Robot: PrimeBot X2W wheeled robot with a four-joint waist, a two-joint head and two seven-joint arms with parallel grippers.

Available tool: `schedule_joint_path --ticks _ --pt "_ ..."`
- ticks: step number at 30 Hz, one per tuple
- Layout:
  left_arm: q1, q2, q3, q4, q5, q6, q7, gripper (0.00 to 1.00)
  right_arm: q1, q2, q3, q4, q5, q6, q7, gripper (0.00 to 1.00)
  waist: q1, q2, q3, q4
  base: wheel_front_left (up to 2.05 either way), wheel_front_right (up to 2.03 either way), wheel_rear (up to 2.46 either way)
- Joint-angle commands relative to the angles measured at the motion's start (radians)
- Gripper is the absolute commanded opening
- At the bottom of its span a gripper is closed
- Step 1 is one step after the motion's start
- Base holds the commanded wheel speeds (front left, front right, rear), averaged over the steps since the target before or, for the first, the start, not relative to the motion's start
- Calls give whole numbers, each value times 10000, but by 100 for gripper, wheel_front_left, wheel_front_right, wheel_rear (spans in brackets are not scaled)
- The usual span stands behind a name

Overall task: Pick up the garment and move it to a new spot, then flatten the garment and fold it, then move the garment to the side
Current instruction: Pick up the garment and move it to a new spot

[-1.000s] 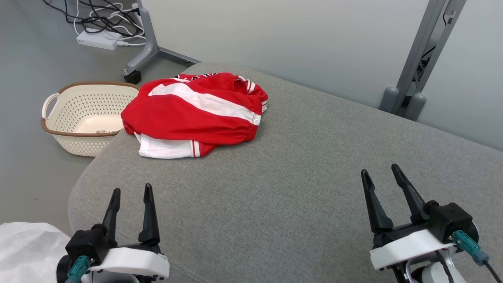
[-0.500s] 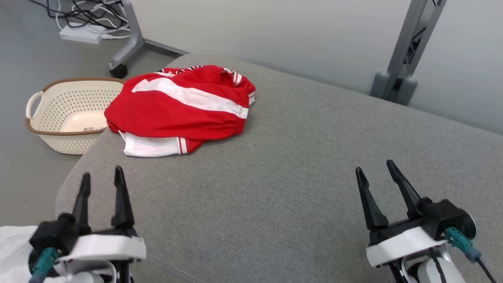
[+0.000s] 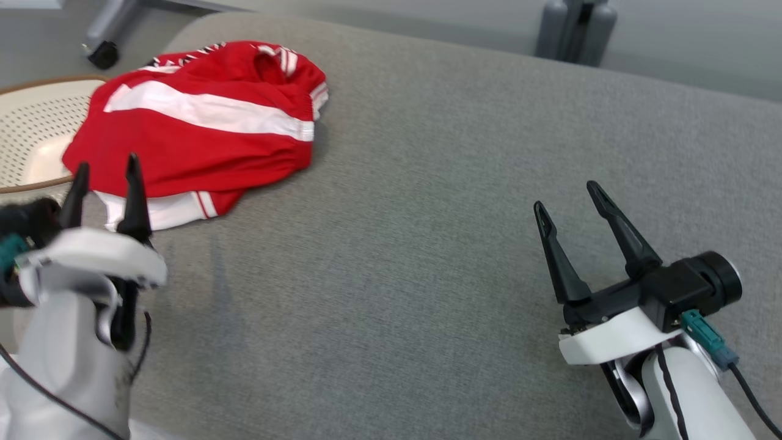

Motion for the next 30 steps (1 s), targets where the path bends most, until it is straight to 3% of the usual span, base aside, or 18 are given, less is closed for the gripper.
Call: schedule_joint_path --ticks 1,4,12,21,30 --pt "-995 342 -26 939 -135 -151 426 100 -283 -179 107 -111 -138 19 -46 100 0 0 734 -566 0 0 0" --pt "-2219 908 -118 2224 -134 -269 1068 100 -531 -329 347 -208 -224 19 -46 100 0 0 1172 -869 0 0 0" --pt "-4441 1768 -676 4799 -33 -463 2261 100 -1007 -627 412 -415 -256 14 -46 100 0 0 2090 -1416 0 0 0" --pt "-5529 2132 -1035 6490 -154 -551 3253 100 -1213 -727 509 -458 -290 14 -46 100 0 0 2625 -1666 0 0 0" --pt "-5848 2134 -1281 7100 -363 -568 4280 100 -1385 -734 633 -439 -191 14 -46 100 0 0 2908 -1738 0 0 0"
